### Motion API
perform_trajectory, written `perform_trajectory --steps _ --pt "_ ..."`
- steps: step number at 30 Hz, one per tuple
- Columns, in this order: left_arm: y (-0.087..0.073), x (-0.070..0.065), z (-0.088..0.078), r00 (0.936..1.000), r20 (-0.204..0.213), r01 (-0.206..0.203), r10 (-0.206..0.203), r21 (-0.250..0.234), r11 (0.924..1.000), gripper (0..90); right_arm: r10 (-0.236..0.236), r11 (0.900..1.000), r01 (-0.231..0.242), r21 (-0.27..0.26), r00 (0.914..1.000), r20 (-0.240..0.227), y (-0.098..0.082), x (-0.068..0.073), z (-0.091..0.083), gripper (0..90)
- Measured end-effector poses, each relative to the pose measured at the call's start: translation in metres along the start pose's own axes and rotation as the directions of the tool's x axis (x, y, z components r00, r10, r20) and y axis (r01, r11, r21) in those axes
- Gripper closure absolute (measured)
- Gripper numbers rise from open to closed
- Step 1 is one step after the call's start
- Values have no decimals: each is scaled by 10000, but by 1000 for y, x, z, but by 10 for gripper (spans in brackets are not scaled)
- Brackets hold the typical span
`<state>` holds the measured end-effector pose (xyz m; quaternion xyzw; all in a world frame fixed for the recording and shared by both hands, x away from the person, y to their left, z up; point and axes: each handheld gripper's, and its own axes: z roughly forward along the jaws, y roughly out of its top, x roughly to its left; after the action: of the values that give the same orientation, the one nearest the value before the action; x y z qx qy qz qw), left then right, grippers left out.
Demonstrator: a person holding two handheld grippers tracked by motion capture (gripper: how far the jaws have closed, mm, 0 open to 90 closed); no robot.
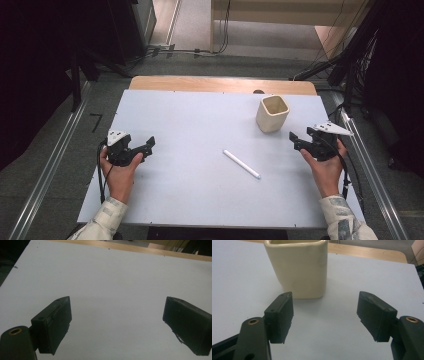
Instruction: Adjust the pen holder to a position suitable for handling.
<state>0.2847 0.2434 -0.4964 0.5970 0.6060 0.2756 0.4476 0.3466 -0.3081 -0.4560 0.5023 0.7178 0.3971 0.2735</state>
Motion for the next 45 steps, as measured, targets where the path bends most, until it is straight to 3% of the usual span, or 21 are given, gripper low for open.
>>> perform_trajectory --steps 15,25,45 --pt "0 1 0 10000 25 48 -48 -16 10000 93 146 9994 -143 -315 9999 76 29 -2 18 300" --pt "0 2 0 10000 28 62 -62 -2 10000 93 4 9989 7 -462 9997 242 50 -1 31 314" --pt "0 3 0 9999 79 110 -109 -45 9999 93 -163 9998 166 -66 9987 474 73 -2 62 373"
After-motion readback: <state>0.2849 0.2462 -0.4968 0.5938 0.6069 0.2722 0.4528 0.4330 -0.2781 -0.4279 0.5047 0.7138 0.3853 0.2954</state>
